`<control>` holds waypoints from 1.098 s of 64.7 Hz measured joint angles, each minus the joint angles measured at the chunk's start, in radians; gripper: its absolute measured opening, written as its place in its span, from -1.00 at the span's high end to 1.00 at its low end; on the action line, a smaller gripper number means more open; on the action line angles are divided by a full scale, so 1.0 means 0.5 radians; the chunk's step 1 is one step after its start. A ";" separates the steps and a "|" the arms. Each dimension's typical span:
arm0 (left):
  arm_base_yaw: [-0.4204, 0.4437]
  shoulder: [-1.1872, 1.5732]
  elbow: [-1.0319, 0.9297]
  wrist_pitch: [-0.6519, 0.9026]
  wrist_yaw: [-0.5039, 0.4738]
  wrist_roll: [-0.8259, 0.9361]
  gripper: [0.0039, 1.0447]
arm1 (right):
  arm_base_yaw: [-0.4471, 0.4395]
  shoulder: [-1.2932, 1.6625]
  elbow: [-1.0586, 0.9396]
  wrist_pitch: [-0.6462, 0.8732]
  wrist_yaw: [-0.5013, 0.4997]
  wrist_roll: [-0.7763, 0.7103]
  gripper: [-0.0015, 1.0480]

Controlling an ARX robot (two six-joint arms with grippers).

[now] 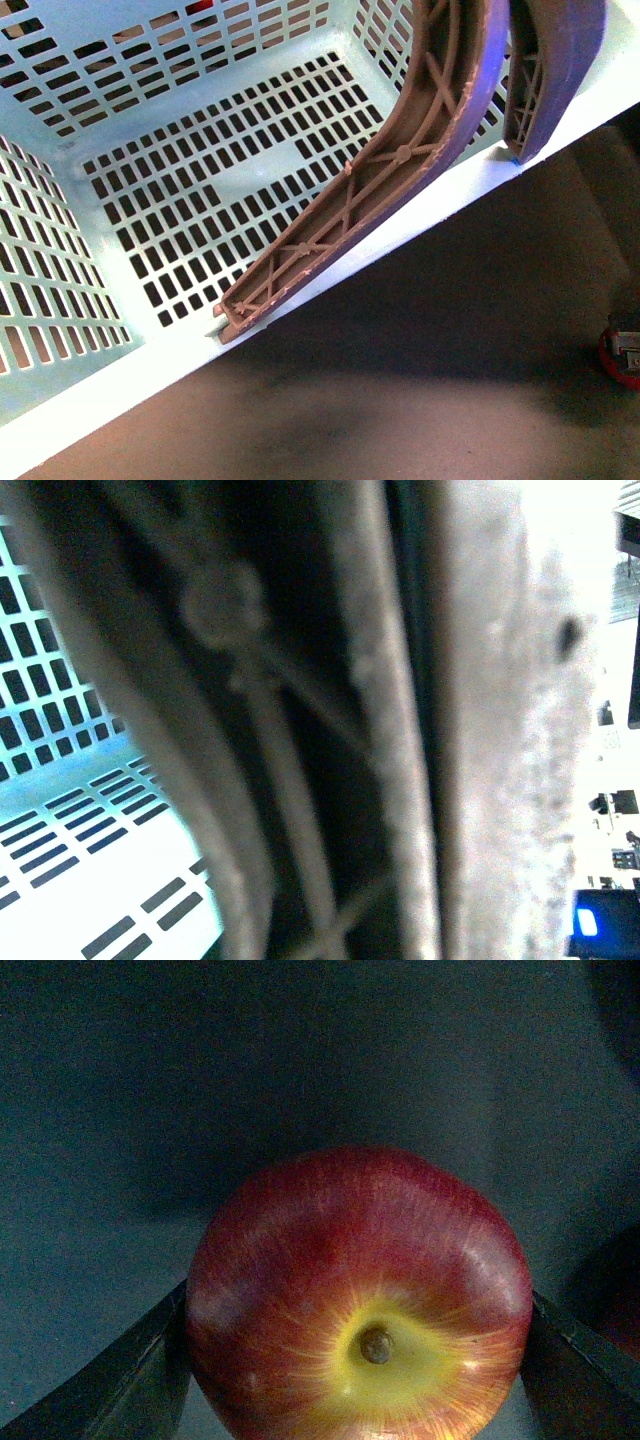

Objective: Pick apple with right arm and hold basket with left

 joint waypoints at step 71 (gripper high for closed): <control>0.000 0.000 0.000 0.000 0.001 -0.001 0.72 | 0.035 -2.647 -0.175 -1.115 -0.947 0.070 -0.52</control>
